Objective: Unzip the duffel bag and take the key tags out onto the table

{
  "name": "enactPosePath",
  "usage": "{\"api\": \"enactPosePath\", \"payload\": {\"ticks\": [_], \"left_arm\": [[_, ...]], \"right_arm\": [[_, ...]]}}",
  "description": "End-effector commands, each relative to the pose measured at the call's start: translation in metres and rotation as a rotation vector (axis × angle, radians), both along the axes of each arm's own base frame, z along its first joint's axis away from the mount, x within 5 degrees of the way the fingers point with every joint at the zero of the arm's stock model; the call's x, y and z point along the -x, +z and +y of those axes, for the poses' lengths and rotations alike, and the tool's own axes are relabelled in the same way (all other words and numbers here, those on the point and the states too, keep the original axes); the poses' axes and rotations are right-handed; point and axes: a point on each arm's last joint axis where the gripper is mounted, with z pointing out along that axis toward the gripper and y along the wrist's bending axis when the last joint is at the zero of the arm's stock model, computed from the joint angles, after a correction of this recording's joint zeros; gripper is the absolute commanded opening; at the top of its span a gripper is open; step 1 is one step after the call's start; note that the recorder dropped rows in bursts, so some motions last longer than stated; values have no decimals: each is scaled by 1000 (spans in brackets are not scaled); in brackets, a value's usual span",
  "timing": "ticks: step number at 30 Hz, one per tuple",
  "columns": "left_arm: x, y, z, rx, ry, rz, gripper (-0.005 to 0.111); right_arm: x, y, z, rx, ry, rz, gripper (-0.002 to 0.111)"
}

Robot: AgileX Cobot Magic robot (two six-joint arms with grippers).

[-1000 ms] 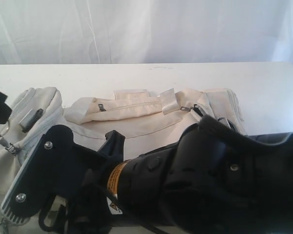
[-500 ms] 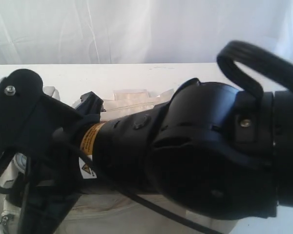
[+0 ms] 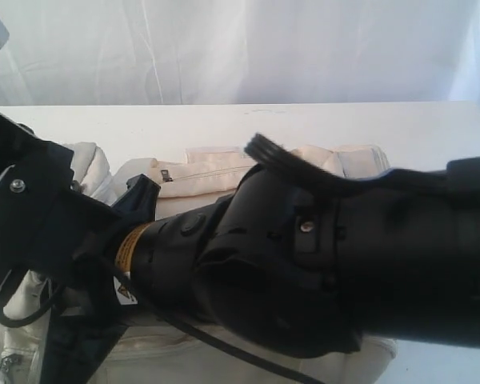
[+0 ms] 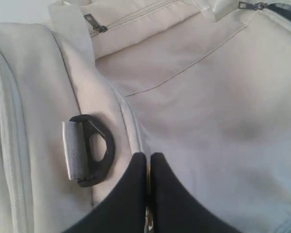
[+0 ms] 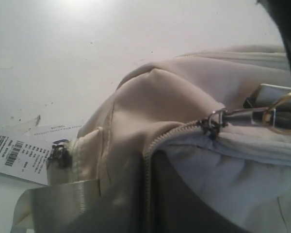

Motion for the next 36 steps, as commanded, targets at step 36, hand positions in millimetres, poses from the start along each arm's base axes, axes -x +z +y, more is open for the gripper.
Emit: {"api": "enactPosePath", "payload": {"ticks": [36], "left_arm": [[-75, 29, 8, 40, 151, -145, 0]], "right_arm": [[7, -15, -6, 128, -19, 108, 0]]}}
